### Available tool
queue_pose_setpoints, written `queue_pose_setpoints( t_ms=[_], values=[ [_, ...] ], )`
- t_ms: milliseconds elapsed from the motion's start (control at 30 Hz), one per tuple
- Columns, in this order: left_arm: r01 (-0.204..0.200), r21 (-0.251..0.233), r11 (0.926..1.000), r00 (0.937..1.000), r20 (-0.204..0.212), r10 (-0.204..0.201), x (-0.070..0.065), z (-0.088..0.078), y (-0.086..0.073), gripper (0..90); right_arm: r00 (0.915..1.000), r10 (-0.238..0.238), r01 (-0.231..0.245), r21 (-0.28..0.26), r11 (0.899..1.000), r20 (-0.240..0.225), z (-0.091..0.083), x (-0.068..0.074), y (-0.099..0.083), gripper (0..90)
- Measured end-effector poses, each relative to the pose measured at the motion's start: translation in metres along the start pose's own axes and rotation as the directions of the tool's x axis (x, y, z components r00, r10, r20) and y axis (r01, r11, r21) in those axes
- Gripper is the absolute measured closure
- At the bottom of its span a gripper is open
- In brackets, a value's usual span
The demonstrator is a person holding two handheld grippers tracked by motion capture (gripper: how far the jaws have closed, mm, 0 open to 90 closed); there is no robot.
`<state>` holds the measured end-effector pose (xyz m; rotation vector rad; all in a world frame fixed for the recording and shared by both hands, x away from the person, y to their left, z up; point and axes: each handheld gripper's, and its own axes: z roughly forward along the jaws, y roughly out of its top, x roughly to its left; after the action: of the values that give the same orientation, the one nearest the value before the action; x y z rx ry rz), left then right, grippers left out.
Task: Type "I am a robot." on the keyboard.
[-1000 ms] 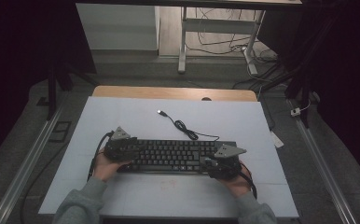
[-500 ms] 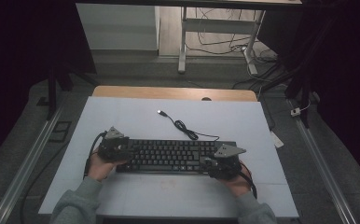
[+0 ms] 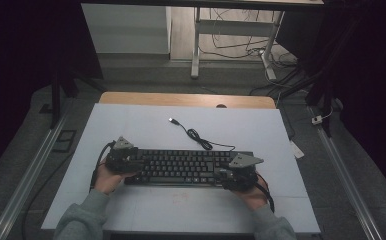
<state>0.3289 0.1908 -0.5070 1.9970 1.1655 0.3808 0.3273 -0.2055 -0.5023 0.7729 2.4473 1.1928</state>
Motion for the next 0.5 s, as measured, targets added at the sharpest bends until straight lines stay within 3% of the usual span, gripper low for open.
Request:
queue_pose_setpoints(
  t_ms=[267,500],
  values=[
    [-0.004,0.009,1.0,1.0,-0.001,0.004,0.0,0.002,-0.001,34.6,0.9998,0.011,-0.011,-0.024,1.0,-0.015,0.005,0.003,0.008,48.5],
    [-0.009,0.012,0.9999,1.0,0.001,0.009,-0.001,0.003,-0.001,34.4,0.9986,-0.004,0.004,-0.005,1.0,-0.053,0.019,0.009,0.021,62.8]
  ],
)
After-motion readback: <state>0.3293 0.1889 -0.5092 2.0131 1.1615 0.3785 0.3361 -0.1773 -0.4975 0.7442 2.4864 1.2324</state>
